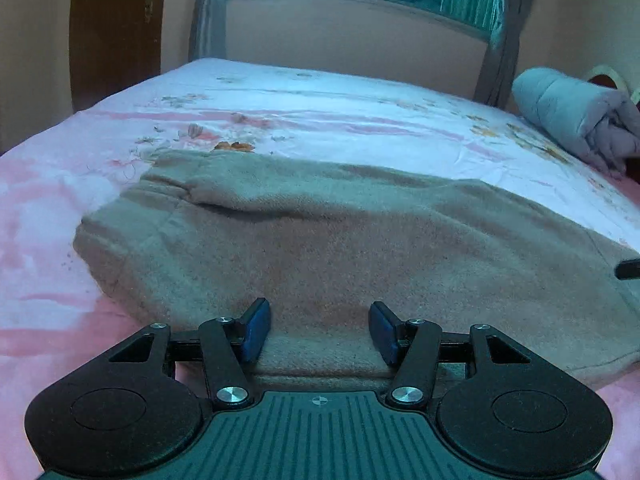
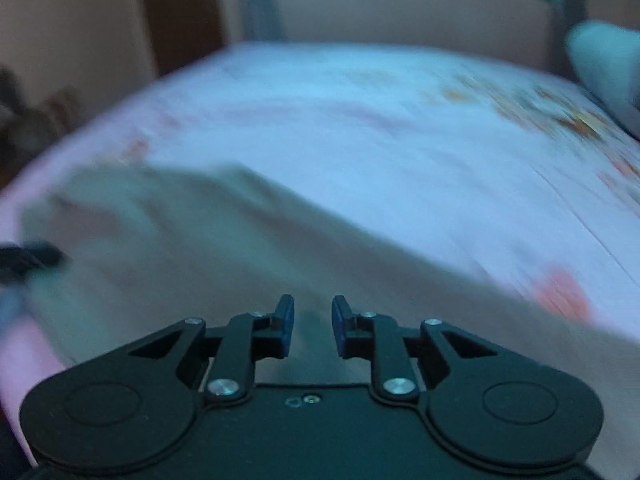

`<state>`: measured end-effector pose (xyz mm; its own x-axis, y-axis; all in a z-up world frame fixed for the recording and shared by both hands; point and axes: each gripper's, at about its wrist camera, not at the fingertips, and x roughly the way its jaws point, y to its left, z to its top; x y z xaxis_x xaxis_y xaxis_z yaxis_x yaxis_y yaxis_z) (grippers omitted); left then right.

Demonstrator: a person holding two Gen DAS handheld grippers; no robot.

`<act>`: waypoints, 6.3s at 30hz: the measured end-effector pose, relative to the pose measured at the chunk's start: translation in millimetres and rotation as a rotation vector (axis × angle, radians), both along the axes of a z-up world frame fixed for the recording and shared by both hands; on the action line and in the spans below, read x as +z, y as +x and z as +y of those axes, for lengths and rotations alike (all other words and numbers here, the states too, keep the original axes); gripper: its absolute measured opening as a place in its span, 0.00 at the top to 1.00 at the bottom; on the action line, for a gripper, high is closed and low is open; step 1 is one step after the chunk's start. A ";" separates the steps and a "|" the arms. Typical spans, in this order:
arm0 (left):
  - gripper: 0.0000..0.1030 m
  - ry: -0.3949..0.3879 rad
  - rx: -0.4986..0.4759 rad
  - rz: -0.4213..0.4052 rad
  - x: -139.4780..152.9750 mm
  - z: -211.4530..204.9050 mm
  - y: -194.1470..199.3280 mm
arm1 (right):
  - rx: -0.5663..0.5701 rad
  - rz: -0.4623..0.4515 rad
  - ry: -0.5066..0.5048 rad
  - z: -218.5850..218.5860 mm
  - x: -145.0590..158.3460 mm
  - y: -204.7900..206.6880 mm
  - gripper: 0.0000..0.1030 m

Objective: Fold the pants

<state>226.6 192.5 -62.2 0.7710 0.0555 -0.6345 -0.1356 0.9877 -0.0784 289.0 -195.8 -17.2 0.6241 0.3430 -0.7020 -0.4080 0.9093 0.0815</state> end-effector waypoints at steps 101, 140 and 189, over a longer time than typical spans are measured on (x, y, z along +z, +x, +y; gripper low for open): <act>0.00 0.065 -0.299 -0.046 -26.6 -403.3 3.8 | -1.016 0.017 0.870 -370.4 -57.0 -139.5 0.76; 0.14 -0.193 -0.146 -0.207 43.4 -133.4 -53.4 | -0.378 -0.118 0.429 -57.2 55.1 -119.5 0.72; 0.14 -0.771 0.265 -0.132 -41.4 155.3 -17.7 | -0.287 0.016 0.435 -23.4 29.8 -130.4 0.57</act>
<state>208.9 347.8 -103.6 0.8645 -0.1681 -0.4737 -0.2986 0.5863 -0.7531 158.6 -219.2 12.6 0.7266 0.4213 -0.5428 -0.1427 0.8653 0.4806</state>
